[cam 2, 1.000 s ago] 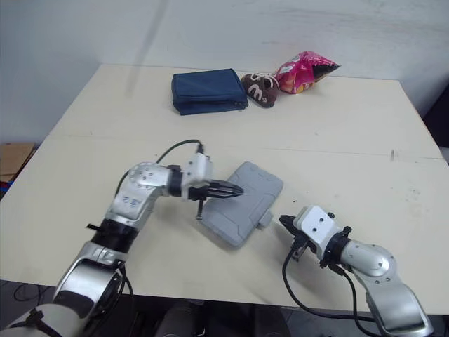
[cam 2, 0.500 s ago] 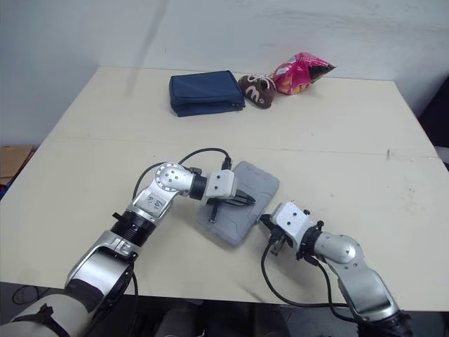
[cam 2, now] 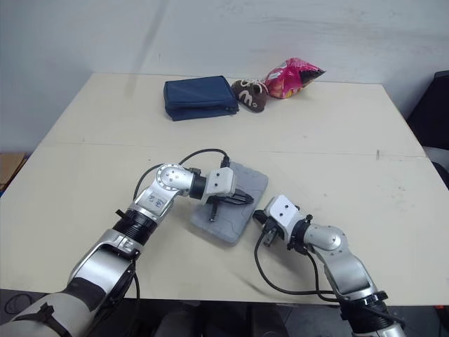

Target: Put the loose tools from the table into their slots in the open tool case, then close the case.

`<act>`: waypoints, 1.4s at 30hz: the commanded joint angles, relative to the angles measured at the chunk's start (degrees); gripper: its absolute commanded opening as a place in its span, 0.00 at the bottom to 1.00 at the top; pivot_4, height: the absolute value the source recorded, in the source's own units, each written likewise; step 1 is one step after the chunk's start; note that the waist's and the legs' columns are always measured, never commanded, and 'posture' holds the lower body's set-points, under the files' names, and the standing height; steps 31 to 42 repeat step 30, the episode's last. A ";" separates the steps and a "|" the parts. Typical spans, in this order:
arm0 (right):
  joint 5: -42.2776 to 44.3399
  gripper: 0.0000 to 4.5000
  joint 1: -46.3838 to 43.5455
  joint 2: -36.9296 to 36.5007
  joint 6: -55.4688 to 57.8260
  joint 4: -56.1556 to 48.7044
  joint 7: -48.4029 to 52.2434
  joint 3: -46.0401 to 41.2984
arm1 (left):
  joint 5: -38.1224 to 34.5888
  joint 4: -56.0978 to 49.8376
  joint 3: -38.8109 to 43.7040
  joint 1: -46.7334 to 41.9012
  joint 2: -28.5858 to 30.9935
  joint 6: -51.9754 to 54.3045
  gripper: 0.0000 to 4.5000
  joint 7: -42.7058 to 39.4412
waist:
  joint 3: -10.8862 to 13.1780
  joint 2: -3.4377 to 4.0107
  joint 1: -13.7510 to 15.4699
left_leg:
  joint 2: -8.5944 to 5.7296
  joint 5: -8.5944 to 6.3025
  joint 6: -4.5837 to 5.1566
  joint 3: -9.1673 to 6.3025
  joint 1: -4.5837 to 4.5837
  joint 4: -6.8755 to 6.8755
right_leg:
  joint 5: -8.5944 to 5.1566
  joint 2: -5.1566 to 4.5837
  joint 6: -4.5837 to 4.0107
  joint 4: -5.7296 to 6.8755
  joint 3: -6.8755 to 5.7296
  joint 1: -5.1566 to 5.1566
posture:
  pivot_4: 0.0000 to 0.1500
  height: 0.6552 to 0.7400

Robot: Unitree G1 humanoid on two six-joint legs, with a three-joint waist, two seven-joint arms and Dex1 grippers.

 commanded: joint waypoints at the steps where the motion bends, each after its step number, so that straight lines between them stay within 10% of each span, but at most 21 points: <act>1: 0.85 0.00 -2.57 1.81 -6.86 1.44 1.81 0.63 | 3.73 7.09 -3.06 3.42 0.10 0.55 0.01 -0.78 | -0.09 -0.02 -0.20 | 0.01 0.00 0.00 0.00 0.02 -0.01 | 0.00 0.01 0.00 0.00 0.00 0.02 | 1.00 1.00; 11: 5.49 0.00 3.49 -10.41 -16.02 -5.18 10.92 -8.79 | -12.57 0.99 11.03 4.19 2.92 -13.46 0.01 -8.75 | 0.10 0.50 -0.48 | 0.10 0.05 -0.21 0.02 -0.35 -0.07 | -0.03 0.11 -0.05 -0.06 -0.02 -0.34 | 1.00 1.00; 15: 15.70 0.00 13.49 -17.34 -12.89 -11.58 15.31 -22.94 | -18.21 -7.94 18.59 8.87 16.56 -5.14 0.30 -12.95 | 0.52 0.52 -0.37 | 0.30 0.04 -0.25 0.04 -0.61 -0.07 | -0.03 0.35 -0.05 -0.13 0.03 -0.59 | 1.00 1.00; 22: 19.86 0.66 20.82 -24.66 -8.75 -14.64 19.95 -34.87 | -16.09 -14.80 29.50 21.90 29.03 7.38 1.00 0.57 | 0.74 0.73 0.15 | 0.33 -0.07 -0.08 0.01 -0.53 -0.04 | -0.01 0.26 -0.08 -0.12 0.03 -0.50 | 1.00 1.00; 25: 19.62 0.99 21.20 -25.63 -8.90 -13.82 20.41 -36.97 | -15.89 -16.82 32.60 27.75 30.52 7.51 1.00 4.33 | 0.76 0.70 0.43 | 0.35 -0.08 -0.11 0.00 -0.53 -0.14 | 0.00 0.25 -0.13 -0.14 0.05 -0.55 | 1.00 1.00; 42: 18.76 0.99 18.73 -25.65 -9.70 -10.18 19.58 -38.79 | -16.51 -21.52 34.82 34.27 29.85 7.82 1.00 7.35 | 0.77 0.69 0.74 | 0.35 -0.10 -0.14 0.00 -0.58 -0.17 | -0.01 0.15 -0.18 -0.20 0.02 -0.60 | 1.00 1.00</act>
